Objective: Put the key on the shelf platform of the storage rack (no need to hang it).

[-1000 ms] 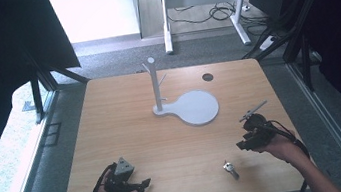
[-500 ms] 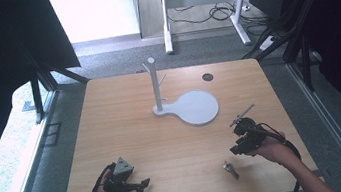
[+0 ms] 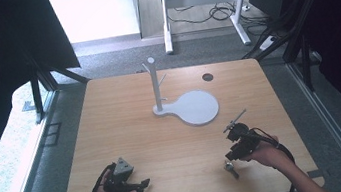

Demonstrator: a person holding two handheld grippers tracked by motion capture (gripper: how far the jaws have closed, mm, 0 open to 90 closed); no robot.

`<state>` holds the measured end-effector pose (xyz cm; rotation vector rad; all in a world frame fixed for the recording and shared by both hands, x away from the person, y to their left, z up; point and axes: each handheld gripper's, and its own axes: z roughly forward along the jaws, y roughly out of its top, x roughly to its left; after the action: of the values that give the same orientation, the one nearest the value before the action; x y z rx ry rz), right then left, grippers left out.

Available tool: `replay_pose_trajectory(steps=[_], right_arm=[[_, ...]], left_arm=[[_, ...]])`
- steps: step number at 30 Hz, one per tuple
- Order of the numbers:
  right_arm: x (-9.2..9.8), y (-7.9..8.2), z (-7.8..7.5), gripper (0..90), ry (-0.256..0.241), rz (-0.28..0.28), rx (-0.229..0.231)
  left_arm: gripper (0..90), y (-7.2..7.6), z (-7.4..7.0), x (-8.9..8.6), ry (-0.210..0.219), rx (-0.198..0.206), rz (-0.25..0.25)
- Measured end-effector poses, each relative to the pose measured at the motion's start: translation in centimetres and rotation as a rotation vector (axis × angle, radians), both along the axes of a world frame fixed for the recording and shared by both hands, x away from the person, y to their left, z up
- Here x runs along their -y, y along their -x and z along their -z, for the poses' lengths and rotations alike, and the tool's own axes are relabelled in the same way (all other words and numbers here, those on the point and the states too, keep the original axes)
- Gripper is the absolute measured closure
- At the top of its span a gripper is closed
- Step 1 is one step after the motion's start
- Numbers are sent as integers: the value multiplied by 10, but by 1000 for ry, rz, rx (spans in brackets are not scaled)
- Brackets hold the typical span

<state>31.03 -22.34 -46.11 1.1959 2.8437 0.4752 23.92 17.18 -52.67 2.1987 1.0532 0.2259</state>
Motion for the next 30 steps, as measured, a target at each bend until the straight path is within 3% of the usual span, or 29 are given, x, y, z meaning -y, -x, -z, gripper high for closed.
replay_pose_trajectory(steps=[17, 30], right_arm=[[-21, 1, 17, 683, 21, -31, -60], [-24, 1, 27, 735, 32, -17, -88]], left_arm=[[242, 0, 0, -2, 3, 1, -1], [242, 0, 0, -2, 3, 1, -1]])
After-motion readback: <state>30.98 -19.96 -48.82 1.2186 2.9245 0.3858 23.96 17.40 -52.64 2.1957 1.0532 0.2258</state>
